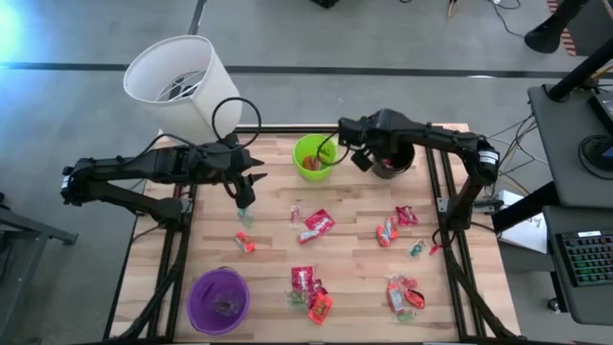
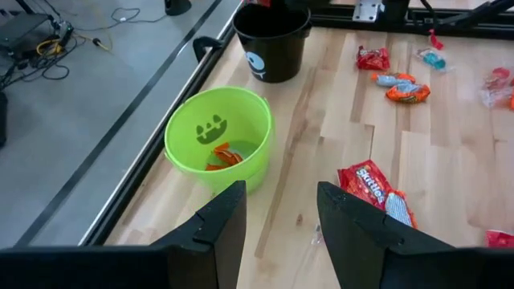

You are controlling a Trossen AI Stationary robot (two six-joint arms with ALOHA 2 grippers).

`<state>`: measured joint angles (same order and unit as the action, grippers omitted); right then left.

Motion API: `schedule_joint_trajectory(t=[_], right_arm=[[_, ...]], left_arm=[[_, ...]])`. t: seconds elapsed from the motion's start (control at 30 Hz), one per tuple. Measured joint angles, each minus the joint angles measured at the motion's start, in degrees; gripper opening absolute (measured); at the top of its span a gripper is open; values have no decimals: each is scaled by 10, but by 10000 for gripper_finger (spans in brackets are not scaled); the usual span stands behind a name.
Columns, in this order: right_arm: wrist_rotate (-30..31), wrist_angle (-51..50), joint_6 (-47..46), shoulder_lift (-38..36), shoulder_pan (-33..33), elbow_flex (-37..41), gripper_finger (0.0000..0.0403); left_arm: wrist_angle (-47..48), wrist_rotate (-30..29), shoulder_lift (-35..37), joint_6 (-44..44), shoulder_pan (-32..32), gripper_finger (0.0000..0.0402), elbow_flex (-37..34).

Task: Sort candy
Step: Put the red candy into the black bucket, then put the orange chocolate into the green bucket

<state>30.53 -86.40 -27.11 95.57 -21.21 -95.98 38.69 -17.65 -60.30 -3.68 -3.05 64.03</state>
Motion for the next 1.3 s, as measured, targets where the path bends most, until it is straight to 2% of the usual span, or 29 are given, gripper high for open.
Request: schedule_joint_trajectory(t=[0.2,0.47,0.9,1.07,1.13,1.3], right_arm=[[-25,-36,17,0,-36,0,8],[-22,-36,53,-1,-50,32,18],[-20,-36,42,-1,-50,48,103],[-23,-35,41,-2,-49,48,121],[-46,-35,41,-2,-49,48,122],[-145,-32,32,-3,-32,46,123]], left_arm=[[5,0,1,0,0,137,0],[14,0,1,0,0,137,0],[16,0,1,-14,0,137,0],[30,1,1,-18,0,137,0],[30,1,1,-18,0,137,0],[31,2,1,-18,0,137,0]])
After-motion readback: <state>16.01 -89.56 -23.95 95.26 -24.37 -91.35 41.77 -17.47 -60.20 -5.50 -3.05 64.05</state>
